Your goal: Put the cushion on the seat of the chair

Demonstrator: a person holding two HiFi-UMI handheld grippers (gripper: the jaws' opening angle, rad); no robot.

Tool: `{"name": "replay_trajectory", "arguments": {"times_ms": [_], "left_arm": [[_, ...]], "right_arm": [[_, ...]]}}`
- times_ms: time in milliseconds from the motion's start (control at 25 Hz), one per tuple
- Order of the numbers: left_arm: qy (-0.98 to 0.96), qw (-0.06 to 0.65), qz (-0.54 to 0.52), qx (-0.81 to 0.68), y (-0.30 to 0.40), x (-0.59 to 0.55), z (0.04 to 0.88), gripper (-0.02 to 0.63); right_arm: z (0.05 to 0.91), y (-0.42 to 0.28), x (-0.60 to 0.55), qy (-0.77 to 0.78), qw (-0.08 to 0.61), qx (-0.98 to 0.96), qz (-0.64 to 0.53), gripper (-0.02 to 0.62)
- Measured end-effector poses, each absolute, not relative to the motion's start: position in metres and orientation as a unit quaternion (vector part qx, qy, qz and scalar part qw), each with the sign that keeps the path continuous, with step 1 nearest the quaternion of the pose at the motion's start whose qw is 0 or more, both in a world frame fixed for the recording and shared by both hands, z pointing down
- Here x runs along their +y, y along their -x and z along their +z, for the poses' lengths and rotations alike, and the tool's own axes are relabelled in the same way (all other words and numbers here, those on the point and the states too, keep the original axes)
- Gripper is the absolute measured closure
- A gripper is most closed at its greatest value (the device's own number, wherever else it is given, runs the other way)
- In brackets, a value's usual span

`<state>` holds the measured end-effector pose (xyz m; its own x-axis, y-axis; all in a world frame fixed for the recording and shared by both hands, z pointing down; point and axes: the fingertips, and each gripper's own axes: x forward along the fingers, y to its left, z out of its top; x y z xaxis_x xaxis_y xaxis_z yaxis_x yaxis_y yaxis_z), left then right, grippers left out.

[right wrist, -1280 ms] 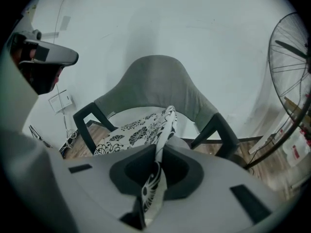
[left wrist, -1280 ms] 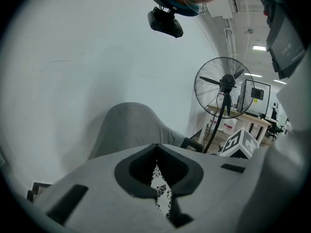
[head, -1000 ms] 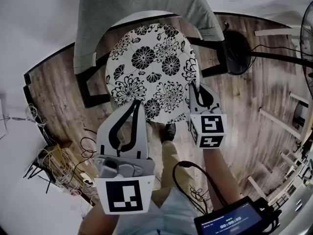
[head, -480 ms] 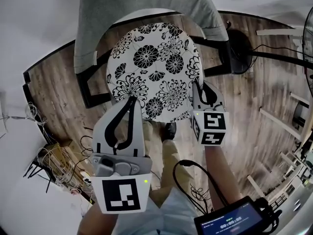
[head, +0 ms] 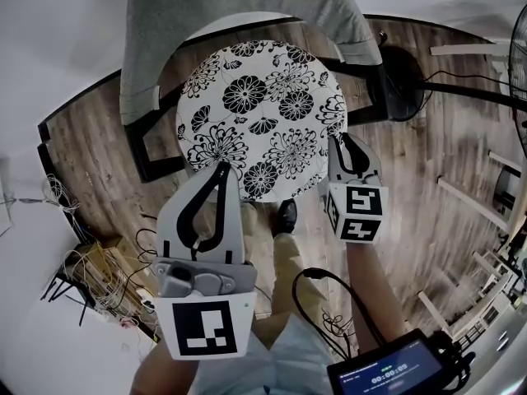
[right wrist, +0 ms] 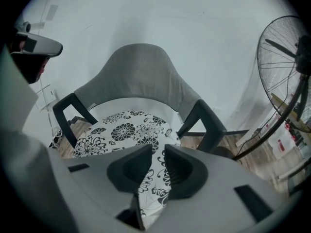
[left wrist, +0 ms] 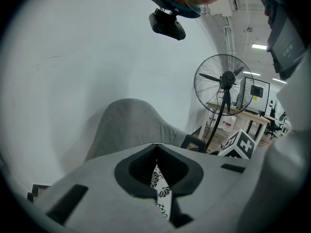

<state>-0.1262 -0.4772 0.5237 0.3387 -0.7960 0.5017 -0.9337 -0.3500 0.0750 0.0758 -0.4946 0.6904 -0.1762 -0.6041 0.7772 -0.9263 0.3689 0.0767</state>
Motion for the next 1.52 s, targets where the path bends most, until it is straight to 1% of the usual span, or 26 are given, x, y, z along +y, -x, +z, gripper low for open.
{"name": "replay_trajectory", "arguments": {"times_ms": [80, 600, 1040, 1280, 1520], "left_arm": [[-0.799, 0.178, 0.192, -0.541, 0.126, -0.477, 0.524, 0.597], [-0.798, 0.169, 0.188, -0.547, 0.118, -0.473, 0.513, 0.597], [-0.793, 0.147, 0.173, -0.566, 0.118, -0.452, 0.477, 0.597], [-0.790, 0.139, 0.166, -0.573, 0.110, -0.429, 0.448, 0.597], [-0.773, 0.133, 0.143, -0.603, 0.105, -0.401, 0.404, 0.597]], "right_arm": [[0.691, -0.079, -0.495, -0.524, 0.378, -0.733, 0.213, 0.499], [0.679, -0.083, -0.495, -0.520, 0.376, -0.741, 0.199, 0.499], [0.641, -0.076, -0.485, -0.513, 0.360, -0.758, 0.178, 0.500], [0.590, -0.067, -0.468, -0.506, 0.331, -0.781, 0.158, 0.506], [0.499, -0.047, -0.446, -0.494, 0.267, -0.818, 0.123, 0.511]]}}
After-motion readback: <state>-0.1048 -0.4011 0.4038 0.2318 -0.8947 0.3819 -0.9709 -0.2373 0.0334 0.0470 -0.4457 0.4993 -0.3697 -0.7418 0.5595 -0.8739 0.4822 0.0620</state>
